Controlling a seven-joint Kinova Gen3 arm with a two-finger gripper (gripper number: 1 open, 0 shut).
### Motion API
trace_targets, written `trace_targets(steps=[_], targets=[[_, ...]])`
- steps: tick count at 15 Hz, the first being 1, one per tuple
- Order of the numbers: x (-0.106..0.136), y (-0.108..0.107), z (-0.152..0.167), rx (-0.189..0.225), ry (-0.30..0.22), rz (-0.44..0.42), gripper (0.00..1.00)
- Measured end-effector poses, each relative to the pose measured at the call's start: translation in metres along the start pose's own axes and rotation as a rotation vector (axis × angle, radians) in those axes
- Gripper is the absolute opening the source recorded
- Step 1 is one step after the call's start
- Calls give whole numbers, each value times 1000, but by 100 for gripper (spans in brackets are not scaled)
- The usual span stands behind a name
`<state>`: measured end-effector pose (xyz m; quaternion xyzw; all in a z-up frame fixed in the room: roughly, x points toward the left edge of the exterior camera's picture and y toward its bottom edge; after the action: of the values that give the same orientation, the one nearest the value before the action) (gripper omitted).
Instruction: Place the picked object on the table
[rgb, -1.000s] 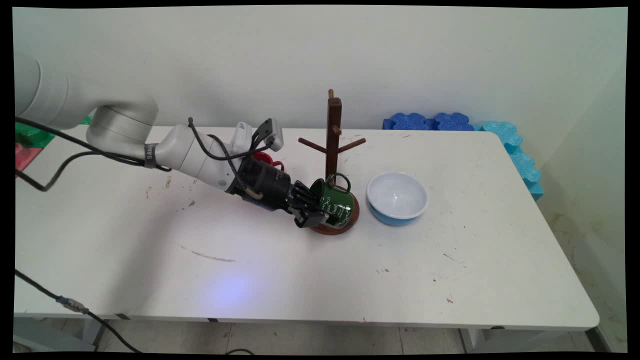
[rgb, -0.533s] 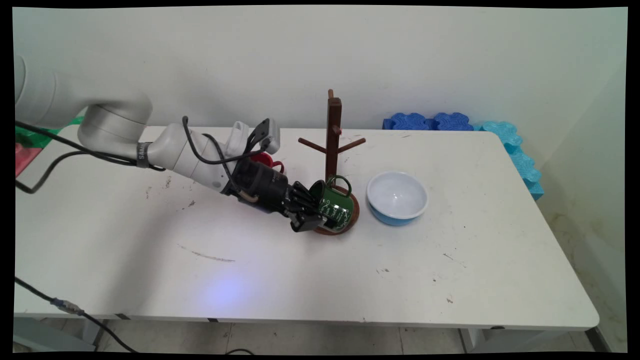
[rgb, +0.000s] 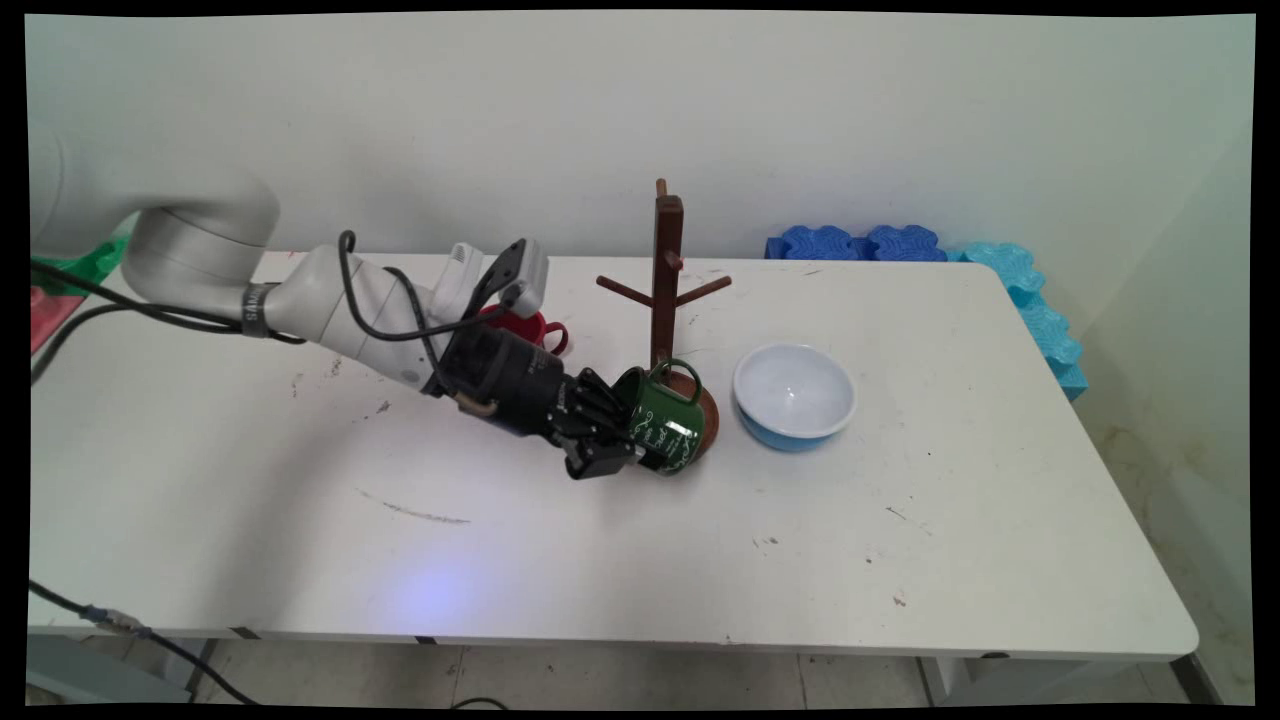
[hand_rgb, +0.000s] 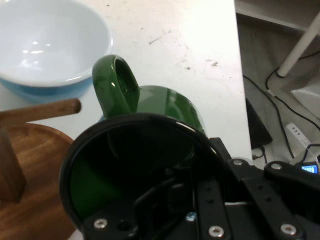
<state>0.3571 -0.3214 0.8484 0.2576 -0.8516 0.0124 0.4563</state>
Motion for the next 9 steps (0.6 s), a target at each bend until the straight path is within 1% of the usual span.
trace_targets(steps=[4, 9], targets=[[-2, 8, -9, -5, -9, 27, 0], [-7, 13, -26, 9, -37, 67, 0]])
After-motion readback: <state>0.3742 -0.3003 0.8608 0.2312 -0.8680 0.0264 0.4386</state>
